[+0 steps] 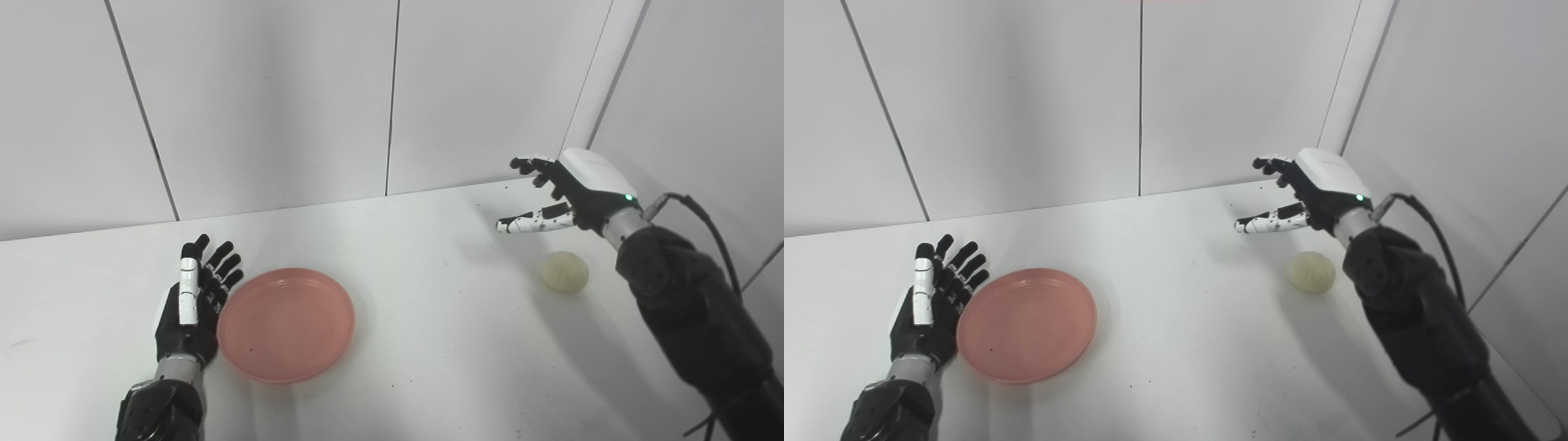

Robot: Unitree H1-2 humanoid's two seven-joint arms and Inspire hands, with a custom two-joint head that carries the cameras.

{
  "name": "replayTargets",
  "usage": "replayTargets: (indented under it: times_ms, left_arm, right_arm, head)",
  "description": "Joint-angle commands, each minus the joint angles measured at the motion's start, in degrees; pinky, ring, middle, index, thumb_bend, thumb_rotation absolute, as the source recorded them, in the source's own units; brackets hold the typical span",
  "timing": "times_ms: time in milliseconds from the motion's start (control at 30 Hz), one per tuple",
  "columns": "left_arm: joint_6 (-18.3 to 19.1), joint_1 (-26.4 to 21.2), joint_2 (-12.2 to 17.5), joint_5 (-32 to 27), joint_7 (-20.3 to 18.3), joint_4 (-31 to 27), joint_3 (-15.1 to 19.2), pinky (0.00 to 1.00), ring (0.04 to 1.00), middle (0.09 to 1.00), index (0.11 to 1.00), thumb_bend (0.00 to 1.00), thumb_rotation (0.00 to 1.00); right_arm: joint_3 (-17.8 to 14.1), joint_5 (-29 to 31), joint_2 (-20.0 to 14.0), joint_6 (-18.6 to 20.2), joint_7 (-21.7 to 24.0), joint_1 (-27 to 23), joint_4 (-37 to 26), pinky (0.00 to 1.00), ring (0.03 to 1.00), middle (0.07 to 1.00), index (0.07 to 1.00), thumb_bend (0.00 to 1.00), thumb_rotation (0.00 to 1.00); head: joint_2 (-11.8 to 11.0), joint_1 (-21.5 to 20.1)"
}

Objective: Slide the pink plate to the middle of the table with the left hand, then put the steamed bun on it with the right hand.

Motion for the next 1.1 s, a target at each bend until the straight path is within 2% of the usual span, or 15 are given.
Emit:
replayTargets:
  times_ms: [0,67,167,200,267,367,467,500,567,700,800,900,1067]
  left_arm:
    - [0.32,-1.21,-0.06,0.27,-0.02,-0.12,-0.19,0.89,0.886,0.897,0.968,0.72,0.9]
    - [0.59,-1.14,-0.14,0.06,0.03,-0.36,-0.07,0.88,0.884,0.893,0.961,0.72,0.9]
    - [0.85,-1.03,0.0,0.24,-0.03,-0.75,-0.23,0.89,0.888,0.898,0.962,0.72,0.9]
    - [0.9,-1.01,0.05,0.26,-0.04,-0.78,-0.24,0.89,0.888,0.901,0.967,0.72,0.91]
    - [1.07,-0.96,0.07,0.33,0.05,-0.81,-0.25,0.89,0.888,0.901,0.969,0.73,0.9]
    - [1.25,-0.9,0.06,0.39,0.07,-0.99,-0.3,0.89,0.892,0.905,0.97,0.73,0.91]
    - [1.36,-0.95,0.12,0.49,0.07,-0.91,-0.37,0.89,0.891,0.907,0.97,0.72,0.91]
    - [1.55,-0.93,0.13,0.51,0.14,-1.0,-0.36,0.88,0.888,0.904,0.97,0.73,0.91]
    - [1.85,-0.82,0.05,0.19,0.04,-1.25,-0.24,0.89,0.891,0.907,0.972,0.72,0.91]
    - [2.12,-0.7,0.08,0.16,-0.09,-1.55,-0.26,0.89,0.892,0.907,0.97,0.72,0.91]
    - [2.23,-0.7,0.12,0.0,-0.32,-1.51,-0.22,0.89,0.894,0.908,0.972,0.72,0.9]
    - [2.4,-0.64,0.24,0.22,-0.4,-1.69,-0.4,0.89,0.894,0.912,0.981,0.72,0.91]
    - [2.2,-0.7,0.45,0.52,-0.46,-1.25,-0.58,0.88,0.887,0.908,0.972,0.73,0.91]
  right_arm:
    - [0.61,-5.78,-2.79,0.46,5.34,-3.15,1.33,0.55,0.714,0.802,0.782,0.95,0.41]
    - [2.13,-8.8,-3.83,0.46,8.62,-3.76,3.46,0.56,0.735,0.816,0.775,0.95,0.37]
    - [3.8,-11.27,-4.81,0.41,10.4,-4.18,6.24,0.59,0.743,0.81,0.764,0.95,0.31]
    - [4.33,-12.35,-5.07,0.4,10.9,-4.28,7.08,0.56,0.707,0.78,0.764,0.95,0.3]
    - [5.31,-12.96,-5.69,0.19,10.45,-4.35,9.6,0.53,0.657,0.732,0.76,0.96,0.3]
    - [5.3,-11.7,-5.82,-1.45,7.26,-4.08,14.37,0.5,0.634,0.717,0.746,0.99,0.32]
    - [6.12,-10.95,-5.62,-1.86,6.57,-4.17,17.45,0.45,0.566,0.643,0.748,1.0,0.33]
    - [6.48,-10.62,-5.6,-1.91,6.74,-4.25,18.26,0.54,0.64,0.707,0.757,1.0,0.38]
    - [6.94,-9.38,-5.29,-2.24,6.41,-4.48,20.89,0.62,0.682,0.741,0.759,1.0,0.42]
    - [8.44,-8.17,-4.9,-2.9,5.53,-4.86,24.45,0.63,0.66,0.71,0.749,1.0,0.45]
    - [9.3,-6.84,-4.76,-3.6,5.47,-5.07,26.35,0.55,0.58,0.632,0.749,1.0,0.45]
    - [9.63,-4.82,-4.59,-3.53,5.79,-5.29,27.73,0.57,0.602,0.662,0.754,1.0,0.44]
    - [9.27,-1.44,-3.96,-6.5,1.57,-3.53,29.7,0.57,0.585,0.662,0.717,1.0,0.43]
  head:
    - [0.04,0.01]
    - [0.1,0.02]
    - [0.35,0.03]
    - [0.34,0.03]
    - [0.35,0.03]
    - [0.58,0.18]
    - [0.69,0.2]
    - [0.69,0.2]
    - [0.81,0.28]
    - [1.1,0.31]
    - [1.15,0.34]
    - [1.33,0.46]
    - [1.38,0.49]
